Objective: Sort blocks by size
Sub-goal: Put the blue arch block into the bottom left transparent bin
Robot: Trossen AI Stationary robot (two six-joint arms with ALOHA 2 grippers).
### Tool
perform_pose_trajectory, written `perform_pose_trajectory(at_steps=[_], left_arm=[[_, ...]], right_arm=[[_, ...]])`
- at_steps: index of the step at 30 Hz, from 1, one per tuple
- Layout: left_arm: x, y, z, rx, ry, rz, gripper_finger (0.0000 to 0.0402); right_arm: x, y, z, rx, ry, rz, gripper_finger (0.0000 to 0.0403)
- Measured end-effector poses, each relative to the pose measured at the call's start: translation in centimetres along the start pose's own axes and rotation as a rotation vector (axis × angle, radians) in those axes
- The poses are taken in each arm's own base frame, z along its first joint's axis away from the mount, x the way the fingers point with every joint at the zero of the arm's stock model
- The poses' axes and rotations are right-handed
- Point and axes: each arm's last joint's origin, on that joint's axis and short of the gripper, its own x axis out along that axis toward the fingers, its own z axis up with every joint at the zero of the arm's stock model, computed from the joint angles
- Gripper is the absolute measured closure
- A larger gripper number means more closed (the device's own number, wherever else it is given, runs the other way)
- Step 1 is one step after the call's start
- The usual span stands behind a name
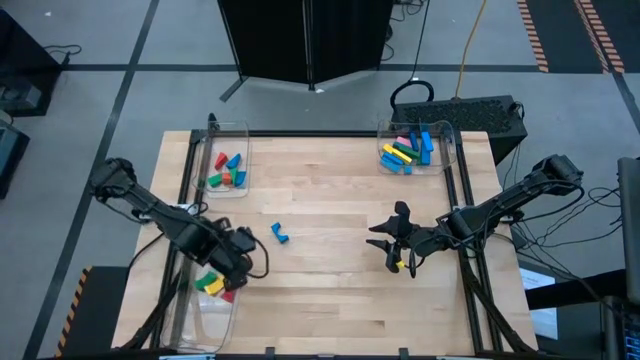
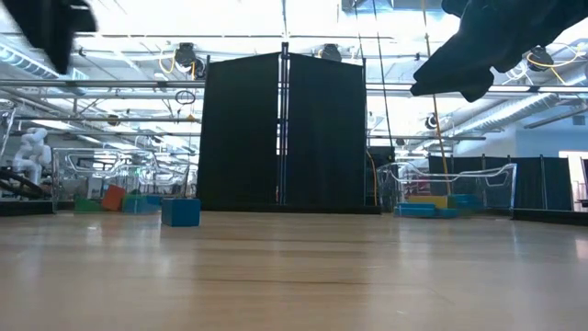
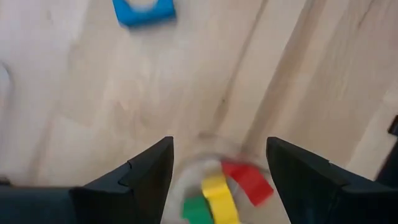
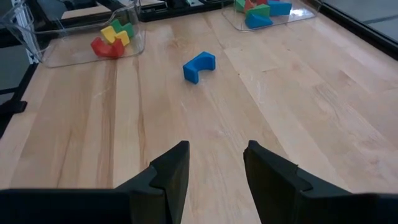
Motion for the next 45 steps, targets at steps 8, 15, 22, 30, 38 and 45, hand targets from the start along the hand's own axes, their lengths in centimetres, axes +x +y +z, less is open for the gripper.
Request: perform_pose_trajectory(at_steps=[8,15,22,30,38,45], left_arm=[[0.1,1.4,2.5,0.278,-0.105,0.071,0.0145],[1.3,3.0,5.5,0.182,-0.136,0.093,0.0148],[4.4,3.2,9.0,-0.004,-0.174,0.090,0.0138],[10.0,3.3,10.6,-0.108,-0.023,0.182,0.0080],[12.7,4.3,11.5,-0.126,0.080,0.192,0.0005],[12.7,5.3,12.0,-0.155,0.075,0.213,0.0008]], right_arm=[[0.0,0.0,0.0,-0.016,0.002,0.000,0.0255],[0.0,-0.1,-0.1,-0.022,0.010,-0.004,0.0255],[0.0,-0.1,-0.3,-0.020,0.025,-0.012,0.0255],[0.2,-0.4,-0.9,-0.027,0.080,-0.042,0.0255],[1.1,-0.2,-1.9,-0.053,0.133,-0.069,0.0255],[1.6,-0.1,-2.4,-0.066,0.169,-0.060,0.0255]])
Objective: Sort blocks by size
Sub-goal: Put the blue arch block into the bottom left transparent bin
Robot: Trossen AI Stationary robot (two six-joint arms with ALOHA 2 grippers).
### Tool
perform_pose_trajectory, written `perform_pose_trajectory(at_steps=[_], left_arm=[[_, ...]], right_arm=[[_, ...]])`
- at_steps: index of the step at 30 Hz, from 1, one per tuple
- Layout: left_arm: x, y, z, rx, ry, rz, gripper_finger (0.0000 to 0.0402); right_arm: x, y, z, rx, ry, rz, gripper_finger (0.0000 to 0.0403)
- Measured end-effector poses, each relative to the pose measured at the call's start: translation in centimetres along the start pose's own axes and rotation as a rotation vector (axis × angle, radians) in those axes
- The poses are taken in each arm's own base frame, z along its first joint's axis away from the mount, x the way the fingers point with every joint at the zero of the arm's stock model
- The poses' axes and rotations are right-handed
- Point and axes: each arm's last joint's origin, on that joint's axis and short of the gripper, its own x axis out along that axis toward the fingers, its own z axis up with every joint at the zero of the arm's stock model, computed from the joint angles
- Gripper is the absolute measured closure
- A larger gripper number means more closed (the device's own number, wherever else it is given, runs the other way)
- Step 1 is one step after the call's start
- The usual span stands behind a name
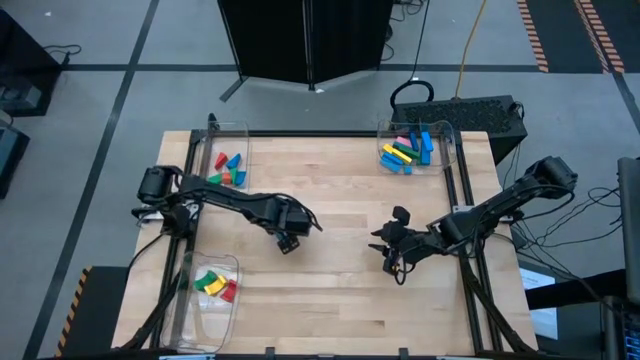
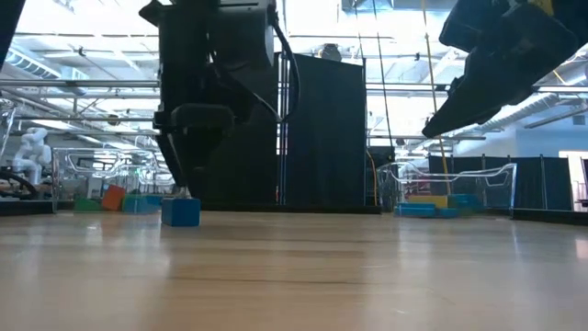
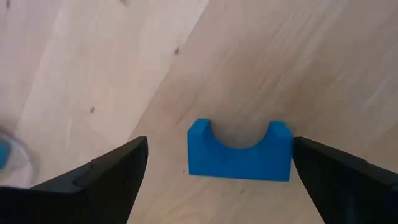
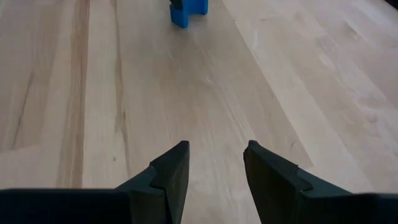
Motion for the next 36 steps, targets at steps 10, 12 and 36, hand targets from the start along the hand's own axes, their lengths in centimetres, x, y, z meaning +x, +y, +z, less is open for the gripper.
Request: perform_pose_trajectory(at_steps=[10,12,36], left_arm=[[2.5,0.7,-1.6,0.000,0.050,0.024,0.0009],[2.9,0.7,-1.7,0.000,0.055,0.001,0.0009],[2.5,1.3,-1.8,0.044,0.054,-0.108,0.0115]], right_arm=[[0.1,0.0,0.0,0.014,0.002,-0.001,0.0255],[0.1,0.0,0.0,0.014,0.002,-0.001,0.0255],[0.1,0.0,0.0,0.018,0.001,-0.002,0.0255]])
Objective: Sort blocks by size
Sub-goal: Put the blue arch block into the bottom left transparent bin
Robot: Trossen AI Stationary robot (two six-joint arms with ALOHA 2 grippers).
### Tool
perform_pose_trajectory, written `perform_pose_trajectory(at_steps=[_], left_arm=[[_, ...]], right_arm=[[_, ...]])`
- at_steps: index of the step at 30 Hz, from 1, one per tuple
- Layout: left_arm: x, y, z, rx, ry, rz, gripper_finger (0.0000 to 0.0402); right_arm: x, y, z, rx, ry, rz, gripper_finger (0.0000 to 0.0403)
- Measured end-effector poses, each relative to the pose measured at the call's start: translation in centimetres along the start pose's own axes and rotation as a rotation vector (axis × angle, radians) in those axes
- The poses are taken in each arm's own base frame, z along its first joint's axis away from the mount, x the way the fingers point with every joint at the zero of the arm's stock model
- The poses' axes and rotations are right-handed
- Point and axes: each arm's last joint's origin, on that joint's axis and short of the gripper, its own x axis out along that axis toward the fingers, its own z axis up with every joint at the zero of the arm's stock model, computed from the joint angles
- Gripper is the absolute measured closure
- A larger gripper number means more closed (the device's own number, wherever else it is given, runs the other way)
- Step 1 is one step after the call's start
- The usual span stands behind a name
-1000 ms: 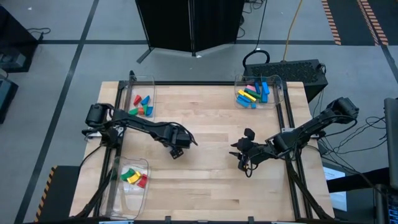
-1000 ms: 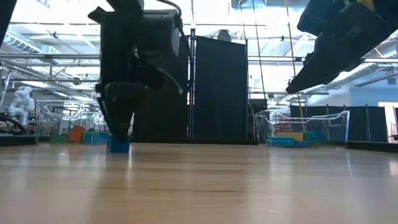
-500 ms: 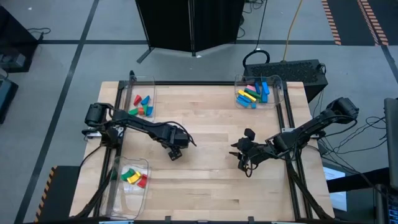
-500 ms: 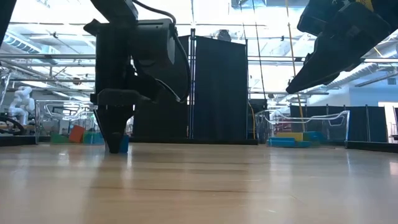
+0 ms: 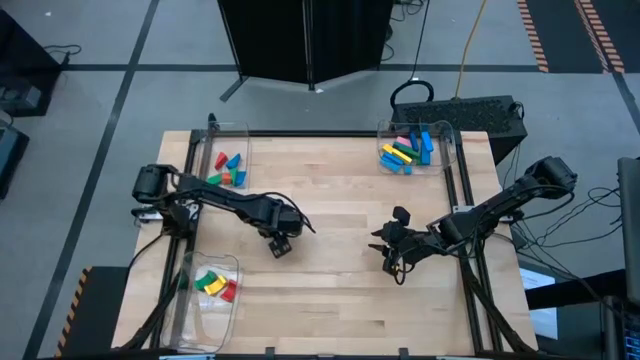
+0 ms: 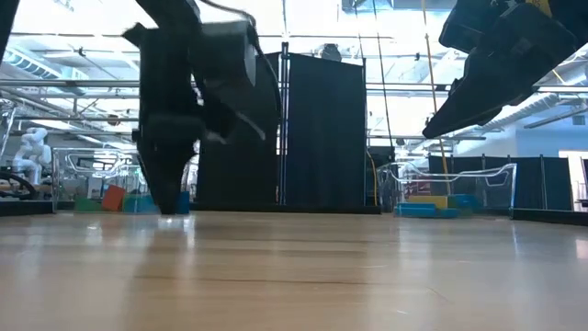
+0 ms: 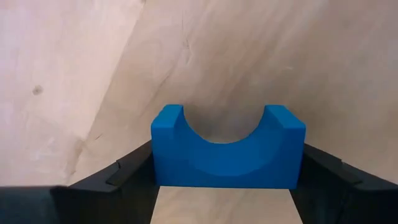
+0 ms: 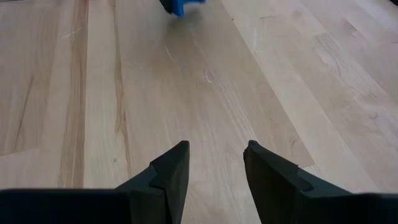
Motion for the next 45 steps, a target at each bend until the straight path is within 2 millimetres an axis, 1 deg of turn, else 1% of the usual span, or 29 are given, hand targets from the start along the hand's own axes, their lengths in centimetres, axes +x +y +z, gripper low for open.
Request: perform_pose_trajectory(at_steps=[5,8,12,18,20,23,27,31,34,38,42,45], left_arm=[[-3.0,0.0,-1.0,-0.011,-0.071,-0.039,0.0113],[-5.5,0.2,-2.1,-0.028,-0.100,-0.062,0.0113],[-8.7,0.6,-4.3,-0.053,-0.095,-0.073,0.0112],[-13.5,1.0,-8.1,-0.117,-0.066,-0.094,0.0112],[-14.9,1.0,-9.4,-0.148,-0.048,-0.119,0.0112],[-16.0,0.8,-11.1,-0.193,-0.028,-0.147,0.0112],[-16.4,-0.3,-13.1,-0.216,0.000,-0.170,0.0112],[-15.8,-1.9,-15.1,-0.221,0.031,-0.150,0.0112],[-15.1,-3.3,-16.4,-0.232,0.047,-0.137,0.0112],[-14.1,-5.6,-17.6,-0.235,0.053,-0.166,0.0112],[-12.9,-7.9,-18.6,-0.232,0.062,-0.190,0.0112],[-11.8,-9.3,-19.3,-0.221,0.092,-0.185,0.0112]], right_arm=[[0.0,0.0,0.0,0.000,0.000,0.000,0.0255],[0.0,0.0,0.0,0.011,0.001,-0.001,0.0255],[0.0,0.0,0.0,0.025,0.002,-0.001,0.0255],[0.0,0.0,0.0,0.036,0.001,-0.001,0.0255],[0.0,0.0,0.0,0.037,0.000,0.000,0.0255],[0.0,0.0,0.0,0.040,-0.005,0.002,0.0255],[0.0,0.0,0.1,0.038,-0.005,0.003,0.0255],[0.0,0.0,0.0,0.008,-0.005,0.003,0.0255],[0.0,0.0,0.1,-0.031,-0.006,0.003,0.0255],[0.2,-0.3,0.3,-0.092,-0.011,-0.010,0.0255],[0.5,-0.7,1.0,-0.128,-0.048,-0.022,0.0255],[0.8,-1.1,1.7,-0.155,-0.086,-0.028,0.0255]])
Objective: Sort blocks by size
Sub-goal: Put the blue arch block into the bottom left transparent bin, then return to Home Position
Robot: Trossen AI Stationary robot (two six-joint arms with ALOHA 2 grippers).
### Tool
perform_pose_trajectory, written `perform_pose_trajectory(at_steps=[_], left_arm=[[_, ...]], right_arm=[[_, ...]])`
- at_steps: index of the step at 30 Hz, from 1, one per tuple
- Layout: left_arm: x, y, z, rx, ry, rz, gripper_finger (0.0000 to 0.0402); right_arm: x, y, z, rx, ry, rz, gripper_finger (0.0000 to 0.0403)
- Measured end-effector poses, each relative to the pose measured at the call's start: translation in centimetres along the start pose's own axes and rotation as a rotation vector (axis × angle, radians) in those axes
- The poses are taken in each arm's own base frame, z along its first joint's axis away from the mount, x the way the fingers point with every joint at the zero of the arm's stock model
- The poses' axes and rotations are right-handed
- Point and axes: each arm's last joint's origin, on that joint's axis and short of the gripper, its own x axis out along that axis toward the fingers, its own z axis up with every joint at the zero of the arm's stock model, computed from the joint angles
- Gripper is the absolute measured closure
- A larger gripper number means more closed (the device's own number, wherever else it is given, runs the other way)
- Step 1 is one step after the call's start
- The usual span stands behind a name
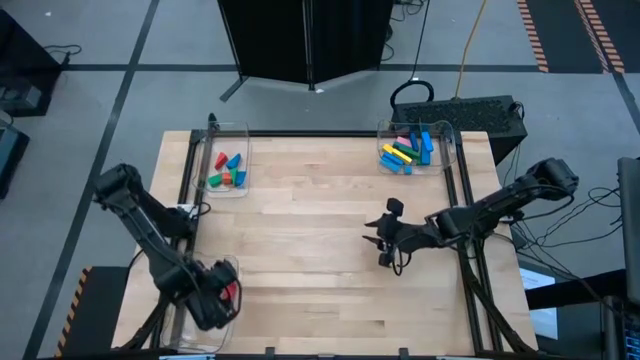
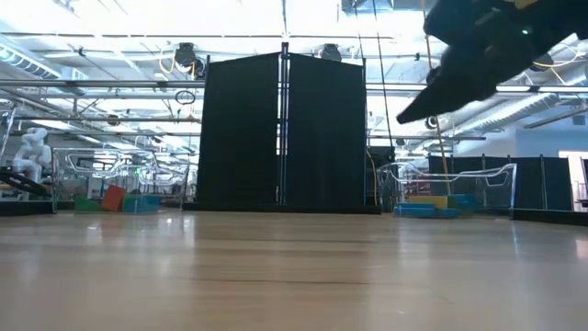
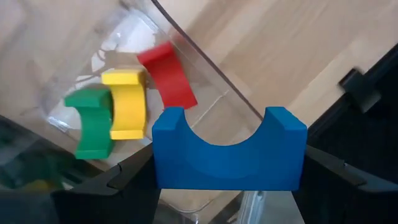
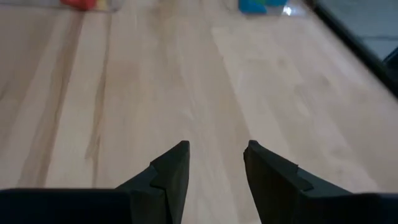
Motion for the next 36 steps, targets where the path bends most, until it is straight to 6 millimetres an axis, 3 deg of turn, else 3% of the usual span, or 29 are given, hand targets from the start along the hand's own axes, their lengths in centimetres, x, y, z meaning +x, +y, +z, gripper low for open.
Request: perform_pose_trajectory(at_steps=[12,20,26,36], left_arm=[[4.0,-2.1,-2.0,0.057,0.049,0.039,0.0112],[5.8,-2.2,-3.2,0.072,0.049,0.118,0.0112],[5.8,-1.4,-3.0,0.065,0.041,0.215,0.0109],[5.7,-1.0,-2.9,0.066,0.038,0.258,0.0067]], right_arm=[[1.1,-1.8,1.5,-0.051,-0.069,0.054,0.0255],[1.4,-2.7,1.7,-0.039,-0.074,0.021,0.0255],[1.5,-2.8,1.8,-0.024,-0.073,0.020,0.0255],[1.5,-2.7,1.8,0.022,-0.065,0.070,0.0255]])
